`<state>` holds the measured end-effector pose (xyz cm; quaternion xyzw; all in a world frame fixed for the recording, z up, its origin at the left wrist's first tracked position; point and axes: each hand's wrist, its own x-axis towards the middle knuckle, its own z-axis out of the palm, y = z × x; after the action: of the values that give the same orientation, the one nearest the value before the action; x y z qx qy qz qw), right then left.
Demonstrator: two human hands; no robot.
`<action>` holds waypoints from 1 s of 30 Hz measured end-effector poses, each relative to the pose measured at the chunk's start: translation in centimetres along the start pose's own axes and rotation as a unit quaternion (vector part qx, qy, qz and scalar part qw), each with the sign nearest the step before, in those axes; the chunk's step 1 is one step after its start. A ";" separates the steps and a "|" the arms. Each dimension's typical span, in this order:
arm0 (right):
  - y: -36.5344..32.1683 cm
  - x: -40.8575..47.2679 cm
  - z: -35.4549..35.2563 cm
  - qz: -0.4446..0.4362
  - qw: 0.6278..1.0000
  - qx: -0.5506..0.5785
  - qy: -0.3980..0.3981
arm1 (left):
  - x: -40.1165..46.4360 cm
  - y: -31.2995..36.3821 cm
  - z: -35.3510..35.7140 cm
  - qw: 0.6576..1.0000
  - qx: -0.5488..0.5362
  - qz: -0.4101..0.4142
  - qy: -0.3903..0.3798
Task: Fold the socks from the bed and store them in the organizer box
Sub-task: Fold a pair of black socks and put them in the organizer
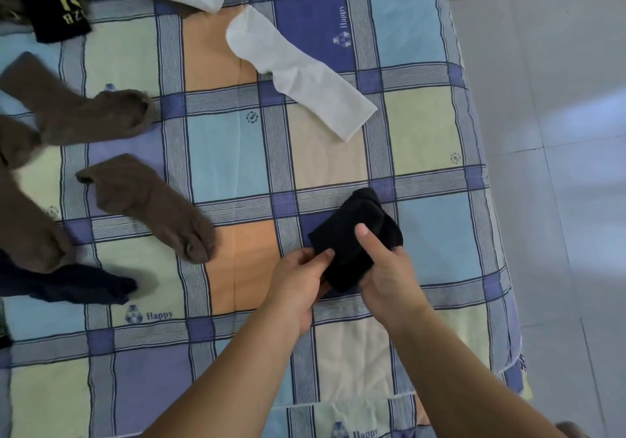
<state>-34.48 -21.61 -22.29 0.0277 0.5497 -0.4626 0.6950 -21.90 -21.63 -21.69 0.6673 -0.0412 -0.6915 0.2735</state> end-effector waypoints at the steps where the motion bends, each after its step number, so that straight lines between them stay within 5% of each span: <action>1: 0.1 0.2 0.3 -0.007 1.000 -0.012 0.028 | -0.1 0.0 0.0 1.000 0.007 0.003 0.002; 7: -1.8 -0.4 1.1 0.040 0.991 -0.008 0.127 | -3.7 0.0 -2.5 0.982 0.189 -0.005 0.028; 15: -6.8 -10.0 3.7 0.087 0.985 -0.125 0.077 | -17.4 0.1 -13.6 0.869 0.490 -0.025 0.068; 19: -8.2 -16.5 6.0 0.094 0.973 -0.209 0.037 | -26.9 -1.3 -17.8 0.862 0.494 -0.010 0.110; 24: -7.1 -22.2 8.4 0.109 0.940 -0.323 -0.006 | -36.7 -5.7 -21.2 0.914 0.379 0.011 0.143; 30: -5.3 -26.6 9.7 0.099 0.871 -0.479 -0.047 | -42.9 -12.0 -24.4 0.924 0.309 -0.035 0.221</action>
<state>-29.99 -13.63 5.08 -0.2754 0.6651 -0.0722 0.6903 -4.46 14.62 9.25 0.8557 -0.1681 -0.4885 0.0312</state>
